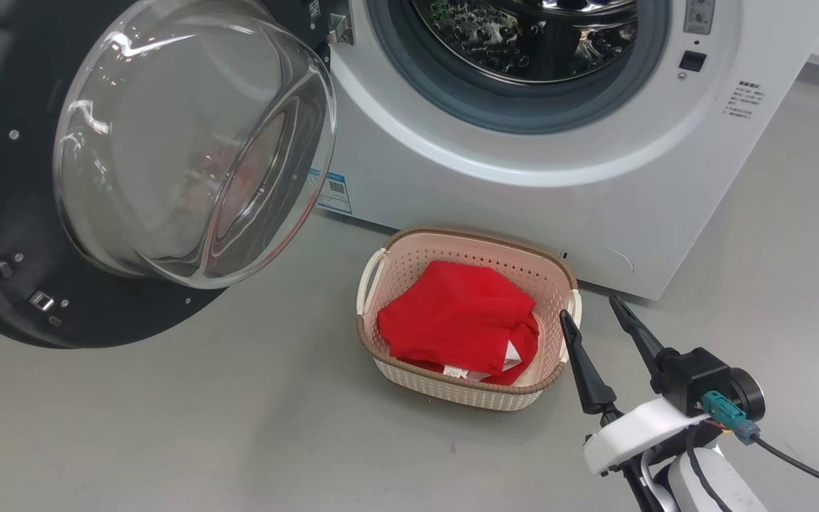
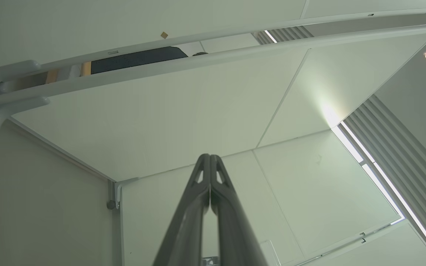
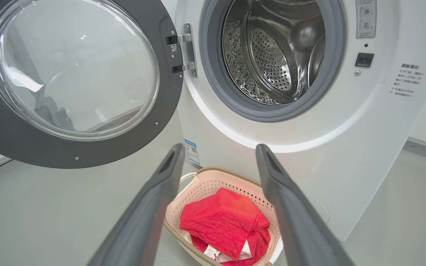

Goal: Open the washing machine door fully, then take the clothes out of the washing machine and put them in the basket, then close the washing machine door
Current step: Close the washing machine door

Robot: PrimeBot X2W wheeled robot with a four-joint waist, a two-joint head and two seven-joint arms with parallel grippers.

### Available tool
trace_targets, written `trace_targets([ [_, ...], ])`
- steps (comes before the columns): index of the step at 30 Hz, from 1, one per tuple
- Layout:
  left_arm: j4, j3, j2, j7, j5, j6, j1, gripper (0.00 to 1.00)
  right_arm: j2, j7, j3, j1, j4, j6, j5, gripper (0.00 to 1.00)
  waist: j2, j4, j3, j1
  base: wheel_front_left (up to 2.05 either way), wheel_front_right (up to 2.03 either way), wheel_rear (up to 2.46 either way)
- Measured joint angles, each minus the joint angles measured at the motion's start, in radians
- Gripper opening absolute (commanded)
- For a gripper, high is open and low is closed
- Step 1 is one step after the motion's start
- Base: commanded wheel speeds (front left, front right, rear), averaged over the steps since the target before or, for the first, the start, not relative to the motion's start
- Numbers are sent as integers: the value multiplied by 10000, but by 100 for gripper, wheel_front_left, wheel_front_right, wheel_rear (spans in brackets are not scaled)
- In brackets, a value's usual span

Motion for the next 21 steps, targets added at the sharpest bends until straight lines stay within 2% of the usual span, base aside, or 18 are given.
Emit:
trace_targets([
  [5, 823, -67, 708, 633, -397, 456, -601, 0, -12, 0, 59, -115, 4, 2, -86, 100, 0, -178, 89, 0, 0, 0, 0],
  [14, 2067, -1225, 1728, 1948, -441, 698, -962, 0, -73, 0, 184, -444, 23, 90, -203, 100, 0, -527, 335, 0, 0, 0, 0],
  [21, 2815, -1482, 1935, 2316, -393, 702, -1429, 0, -82, 0, 236, -566, 25, 113, -267, 100, 0, -922, 579, 0, 0, 0, 0],
])
